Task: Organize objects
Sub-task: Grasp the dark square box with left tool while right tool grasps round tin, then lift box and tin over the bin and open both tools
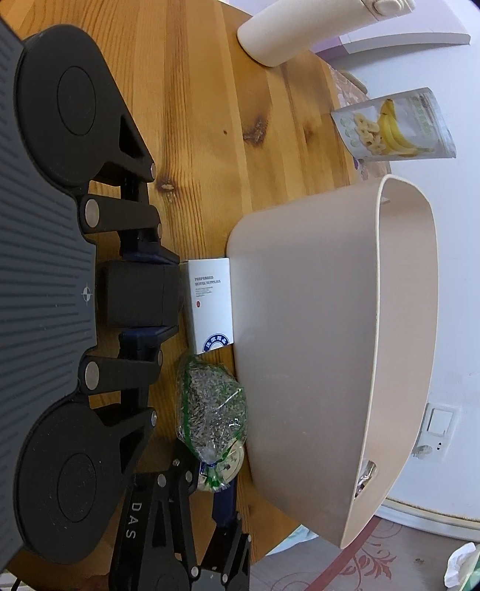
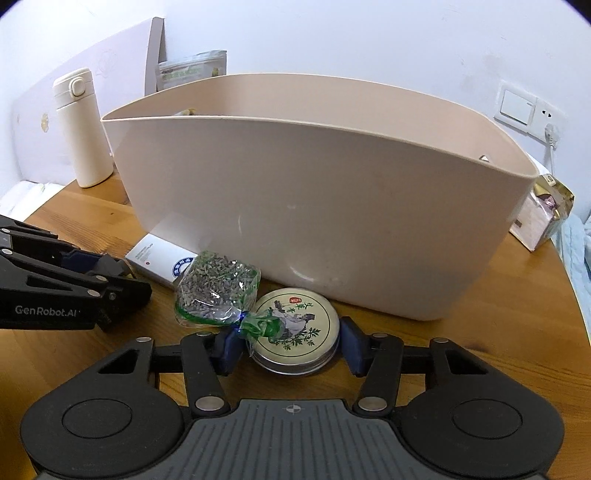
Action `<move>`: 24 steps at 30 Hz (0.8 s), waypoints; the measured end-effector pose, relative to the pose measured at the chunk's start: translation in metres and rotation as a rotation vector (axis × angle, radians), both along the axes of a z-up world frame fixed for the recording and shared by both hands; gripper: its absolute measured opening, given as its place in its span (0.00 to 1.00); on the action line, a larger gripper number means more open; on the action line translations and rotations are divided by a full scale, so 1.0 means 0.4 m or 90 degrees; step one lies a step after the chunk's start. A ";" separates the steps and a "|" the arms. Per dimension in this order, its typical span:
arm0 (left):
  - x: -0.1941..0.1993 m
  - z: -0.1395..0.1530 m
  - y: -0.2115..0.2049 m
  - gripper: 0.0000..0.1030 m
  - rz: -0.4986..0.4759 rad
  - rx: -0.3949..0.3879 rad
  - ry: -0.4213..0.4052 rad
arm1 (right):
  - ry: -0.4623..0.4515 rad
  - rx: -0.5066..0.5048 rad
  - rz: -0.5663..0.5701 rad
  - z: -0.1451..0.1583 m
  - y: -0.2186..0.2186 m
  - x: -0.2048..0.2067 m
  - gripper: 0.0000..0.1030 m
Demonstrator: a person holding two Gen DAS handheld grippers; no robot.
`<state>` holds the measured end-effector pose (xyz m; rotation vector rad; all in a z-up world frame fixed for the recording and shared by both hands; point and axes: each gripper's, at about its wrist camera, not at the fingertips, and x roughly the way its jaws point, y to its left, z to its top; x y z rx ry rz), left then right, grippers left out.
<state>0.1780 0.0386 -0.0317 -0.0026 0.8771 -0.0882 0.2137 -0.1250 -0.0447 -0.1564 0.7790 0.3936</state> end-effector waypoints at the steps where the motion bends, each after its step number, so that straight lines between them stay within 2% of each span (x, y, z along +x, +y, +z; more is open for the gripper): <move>1: -0.003 0.002 0.001 0.31 0.001 -0.003 0.002 | 0.001 -0.001 -0.002 0.001 -0.002 -0.003 0.50; 12: -0.059 0.042 0.008 0.31 -0.006 -0.014 -0.022 | -0.002 -0.002 -0.046 0.018 -0.065 -0.053 0.50; 24: -0.106 0.112 0.009 0.31 -0.014 -0.004 -0.072 | -0.060 0.009 -0.075 0.106 -0.112 -0.103 0.50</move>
